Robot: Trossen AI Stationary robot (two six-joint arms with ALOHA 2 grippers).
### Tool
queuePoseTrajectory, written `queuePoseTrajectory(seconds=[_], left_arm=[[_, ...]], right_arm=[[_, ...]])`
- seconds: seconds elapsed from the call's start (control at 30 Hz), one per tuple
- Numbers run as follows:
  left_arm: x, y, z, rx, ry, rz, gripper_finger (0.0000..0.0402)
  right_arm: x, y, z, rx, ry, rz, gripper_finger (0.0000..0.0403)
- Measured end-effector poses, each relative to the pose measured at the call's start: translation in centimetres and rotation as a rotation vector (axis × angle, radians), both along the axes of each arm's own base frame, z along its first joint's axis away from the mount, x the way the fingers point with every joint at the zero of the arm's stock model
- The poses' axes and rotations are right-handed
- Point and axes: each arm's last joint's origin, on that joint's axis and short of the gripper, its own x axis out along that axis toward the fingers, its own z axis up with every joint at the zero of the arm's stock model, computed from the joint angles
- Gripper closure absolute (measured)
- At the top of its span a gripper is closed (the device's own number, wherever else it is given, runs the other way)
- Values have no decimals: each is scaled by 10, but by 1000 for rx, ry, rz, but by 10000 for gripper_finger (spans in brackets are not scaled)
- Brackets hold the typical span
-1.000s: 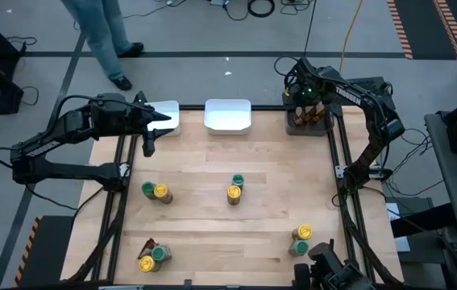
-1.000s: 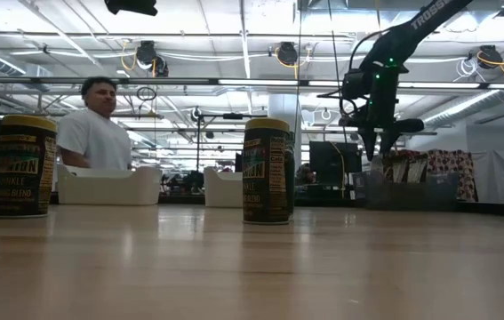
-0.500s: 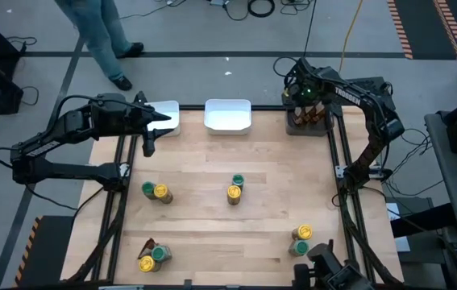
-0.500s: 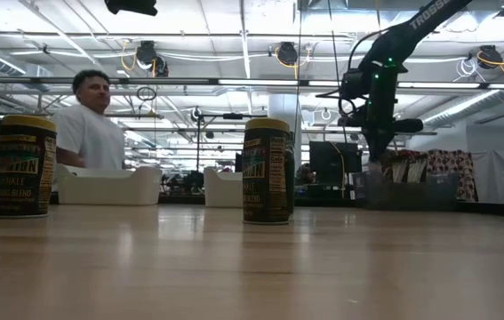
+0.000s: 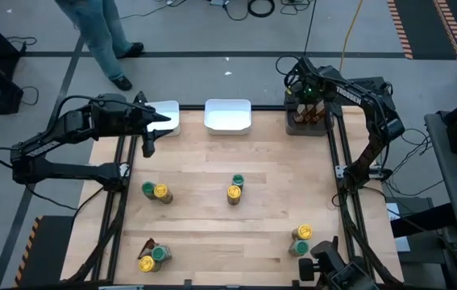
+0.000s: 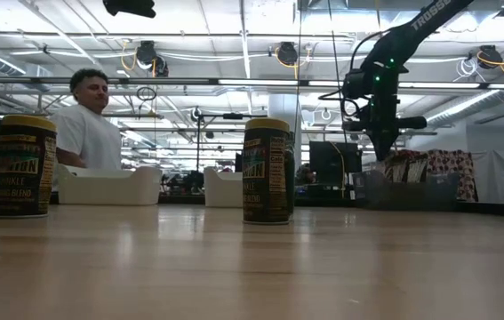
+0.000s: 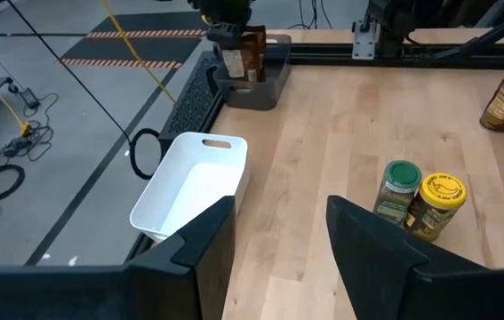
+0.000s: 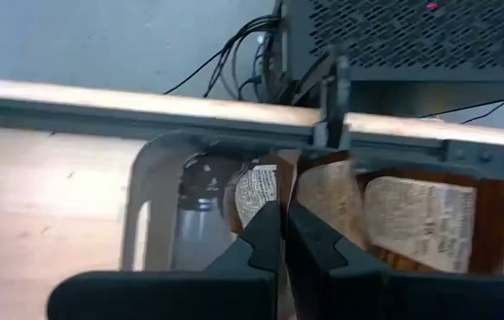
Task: Sort spices by type
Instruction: Put the top orange seasoning bag into the black bin, then put the orange seasoning bag into the black bin
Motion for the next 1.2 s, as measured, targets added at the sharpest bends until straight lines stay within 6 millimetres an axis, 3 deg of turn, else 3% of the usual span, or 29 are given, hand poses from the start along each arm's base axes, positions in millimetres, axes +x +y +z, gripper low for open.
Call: queuePoseTrajectory(seconds=[0.63, 0.8, 1.0, 1.2], left_arm=[[0, 0, 0, -2, 6, 0, 220], [0, 0, -1, 3, 8, -3, 220], [0, 0, 0, 3, 7, -3, 220], [-1, -1, -3, -52, 21, -7, 220]], right_arm=[[-1, -4, 5, -63, 8, 4, 403], [-1, -4, 23, -121, -15, 20, 403], [1, -4, 59, -207, -73, 49, 403], [31, 21, 102, -214, -249, 337, 403]])
